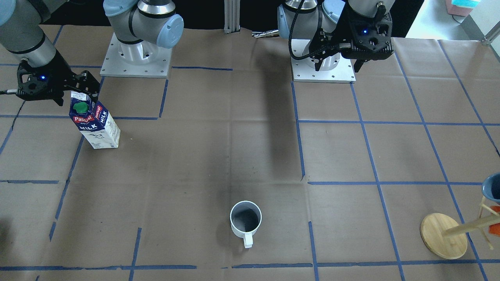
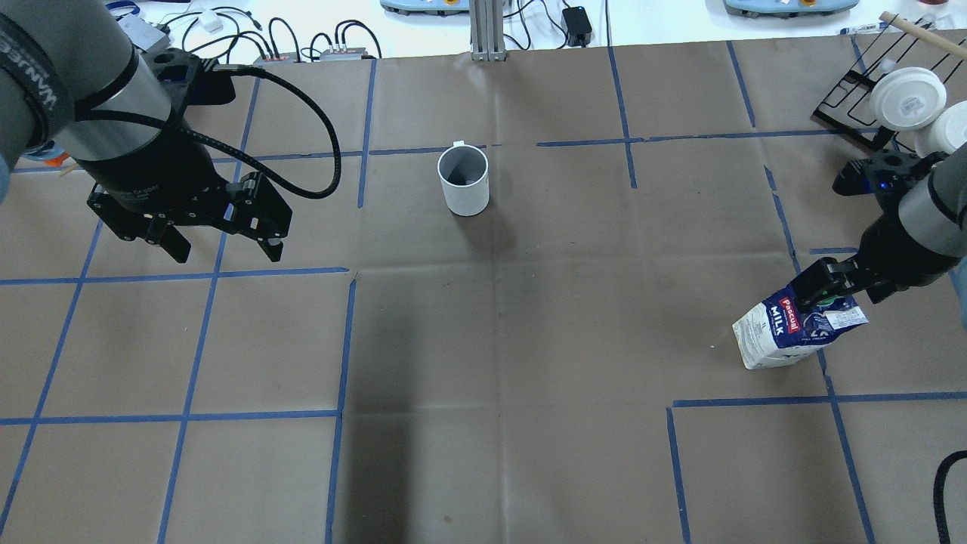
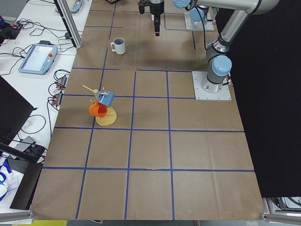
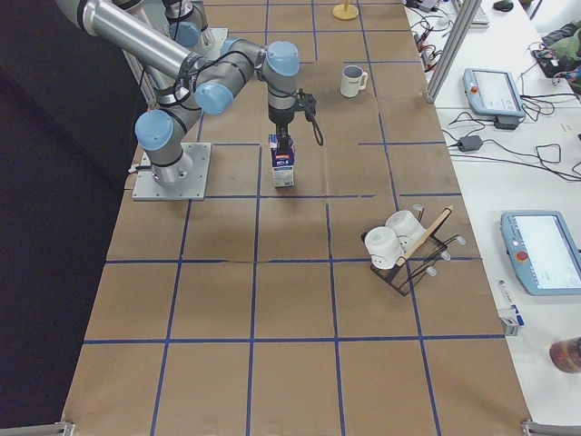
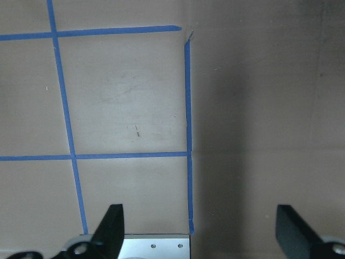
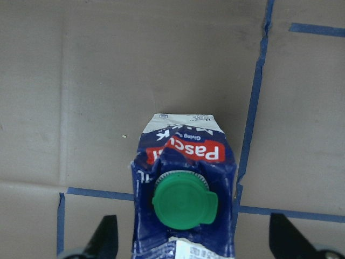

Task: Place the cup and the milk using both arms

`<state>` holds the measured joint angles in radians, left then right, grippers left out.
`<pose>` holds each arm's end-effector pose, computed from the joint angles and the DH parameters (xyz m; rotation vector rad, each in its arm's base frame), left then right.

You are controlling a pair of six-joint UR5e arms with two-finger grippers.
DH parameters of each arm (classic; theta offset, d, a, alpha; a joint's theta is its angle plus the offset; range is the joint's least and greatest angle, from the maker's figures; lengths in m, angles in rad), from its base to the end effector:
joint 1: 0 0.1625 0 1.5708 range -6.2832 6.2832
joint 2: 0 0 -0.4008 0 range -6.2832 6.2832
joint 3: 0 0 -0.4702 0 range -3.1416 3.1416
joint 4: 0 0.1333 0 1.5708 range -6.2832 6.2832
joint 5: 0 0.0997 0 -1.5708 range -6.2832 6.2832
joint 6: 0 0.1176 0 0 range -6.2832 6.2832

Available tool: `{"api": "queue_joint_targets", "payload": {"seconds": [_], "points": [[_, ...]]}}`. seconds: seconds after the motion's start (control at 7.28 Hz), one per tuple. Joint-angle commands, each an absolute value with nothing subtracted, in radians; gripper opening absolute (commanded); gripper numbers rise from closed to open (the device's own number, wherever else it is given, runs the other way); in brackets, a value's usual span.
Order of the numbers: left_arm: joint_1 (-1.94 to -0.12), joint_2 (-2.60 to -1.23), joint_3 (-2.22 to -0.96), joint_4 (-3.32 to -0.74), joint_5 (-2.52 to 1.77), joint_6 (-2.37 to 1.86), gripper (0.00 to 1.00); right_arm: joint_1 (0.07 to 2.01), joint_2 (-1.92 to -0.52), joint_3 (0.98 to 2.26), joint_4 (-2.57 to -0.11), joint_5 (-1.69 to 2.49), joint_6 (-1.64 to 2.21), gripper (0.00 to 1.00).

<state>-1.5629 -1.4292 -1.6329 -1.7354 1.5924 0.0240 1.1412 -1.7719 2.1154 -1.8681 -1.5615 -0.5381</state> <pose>-0.1268 -0.5025 0.4710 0.0265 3.1184 0.1333 -0.0681 -0.4713 0.2748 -0.1684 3.1068 0.0569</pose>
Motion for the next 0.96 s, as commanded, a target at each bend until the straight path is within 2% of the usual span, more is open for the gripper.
{"api": "queue_joint_targets", "payload": {"seconds": [0.0, 0.27, 0.41, 0.69, 0.82], "points": [[-1.559, -1.422, -1.631, -1.733, 1.591, 0.015, 1.0, 1.141, -1.77, 2.161, -1.914, -1.542, -0.503, 1.0], [-1.557, -1.427, -1.614, -1.733, 1.577, 0.003, 1.0, 1.141, -1.747, 2.163, -1.968, -1.534, -0.5, 1.0], [-1.557, -1.424, -1.615, -1.732, 1.578, 0.003, 1.0, 1.141, -1.738, 2.163, -1.971, -1.535, -0.502, 0.86], [-1.555, -1.413, -1.638, -1.713, 1.585, 0.011, 1.0, 1.141, -1.74, 2.16, -1.97, -1.536, -0.503, 0.43], [-1.557, -1.407, -1.641, -1.713, 1.589, 0.006, 1.0, 1.141, -1.744, 2.155, -1.971, -1.536, -0.503, 0.4]]}}
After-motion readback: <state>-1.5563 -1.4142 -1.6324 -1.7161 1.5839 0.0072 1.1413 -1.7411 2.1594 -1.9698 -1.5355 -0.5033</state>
